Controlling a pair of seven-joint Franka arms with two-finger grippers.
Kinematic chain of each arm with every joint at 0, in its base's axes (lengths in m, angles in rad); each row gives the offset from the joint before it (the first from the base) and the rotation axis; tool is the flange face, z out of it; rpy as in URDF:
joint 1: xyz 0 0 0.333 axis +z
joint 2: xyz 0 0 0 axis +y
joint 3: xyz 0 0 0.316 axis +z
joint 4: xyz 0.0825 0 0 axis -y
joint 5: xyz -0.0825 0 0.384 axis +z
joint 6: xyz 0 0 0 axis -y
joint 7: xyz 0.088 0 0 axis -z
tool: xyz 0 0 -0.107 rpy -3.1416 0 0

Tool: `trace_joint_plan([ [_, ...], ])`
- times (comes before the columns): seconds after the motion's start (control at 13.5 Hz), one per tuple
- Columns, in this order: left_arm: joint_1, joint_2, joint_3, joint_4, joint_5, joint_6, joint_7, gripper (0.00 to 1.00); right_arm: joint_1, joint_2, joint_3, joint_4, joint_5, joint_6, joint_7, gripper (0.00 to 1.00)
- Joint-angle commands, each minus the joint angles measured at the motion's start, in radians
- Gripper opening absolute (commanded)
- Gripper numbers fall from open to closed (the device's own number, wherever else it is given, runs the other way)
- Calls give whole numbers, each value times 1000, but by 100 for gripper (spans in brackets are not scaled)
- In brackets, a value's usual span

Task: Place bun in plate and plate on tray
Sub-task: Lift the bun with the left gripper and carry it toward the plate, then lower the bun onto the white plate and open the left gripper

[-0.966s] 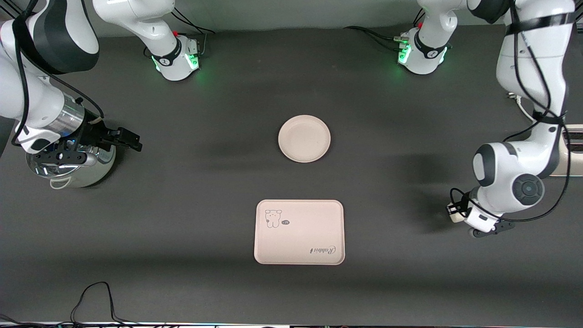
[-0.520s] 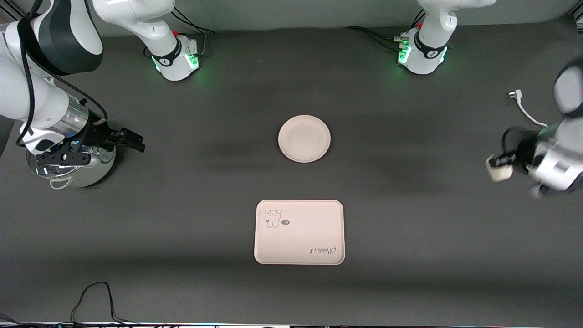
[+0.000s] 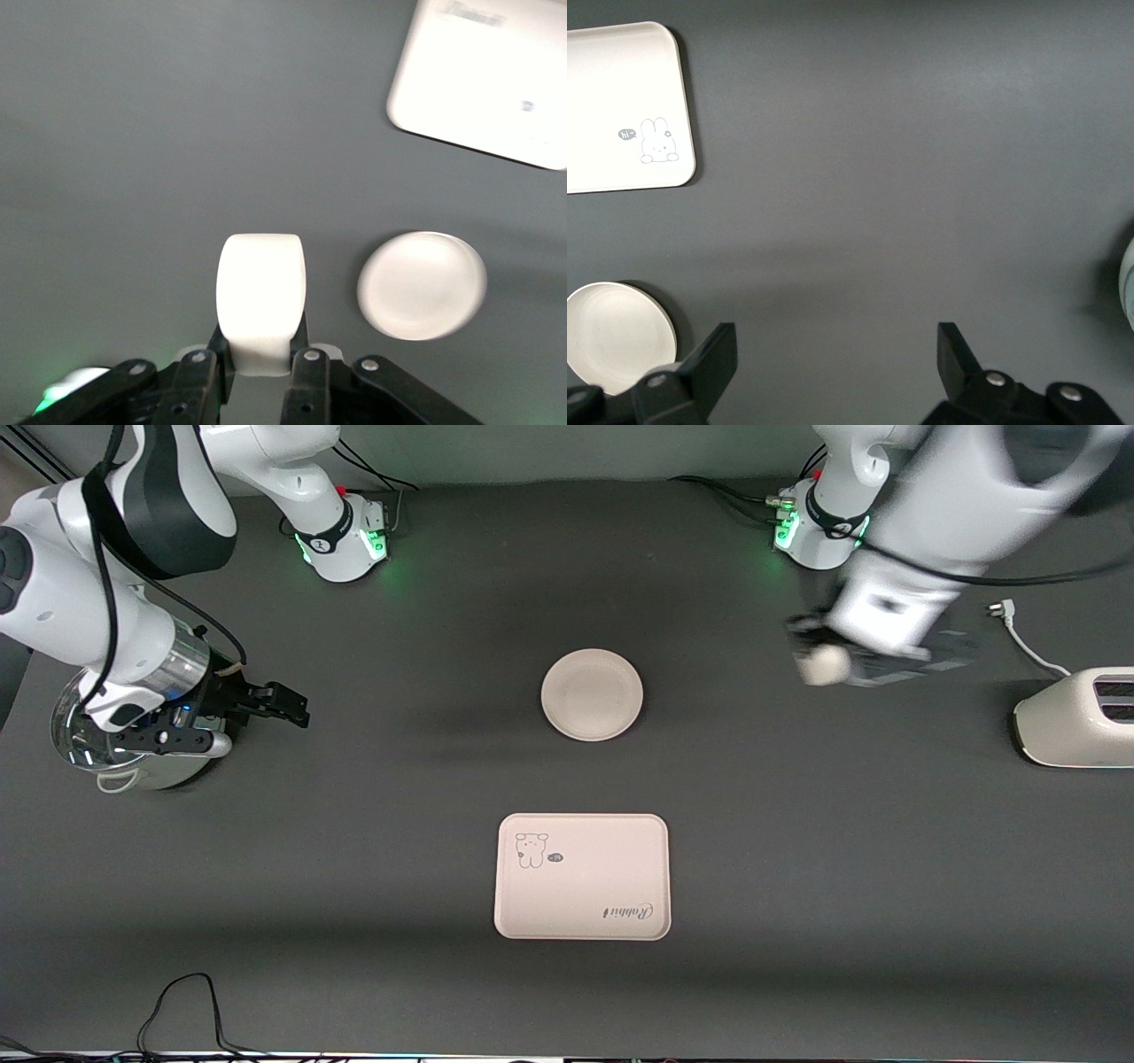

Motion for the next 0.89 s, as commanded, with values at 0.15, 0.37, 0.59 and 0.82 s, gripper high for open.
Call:
trace_joint_plan([
  [0.15, -122, 225, -134, -44, 5, 273, -342, 30, 34, 41, 1, 14, 47, 50, 26, 100],
  [0.37, -205, 313, -134, -158, 36, 512, -449, 30, 34, 84, 7, 35, 105, 55, 16, 100],
  [0.59, -270, 432, -134, -178, 111, 619, -518, 30, 34, 96, 36, 31, 104, 71, 18, 100],
  [0.82, -308, 550, -131, -178, 272, 688, -653, 30, 34, 124, 67, 32, 105, 94, 23, 100],
])
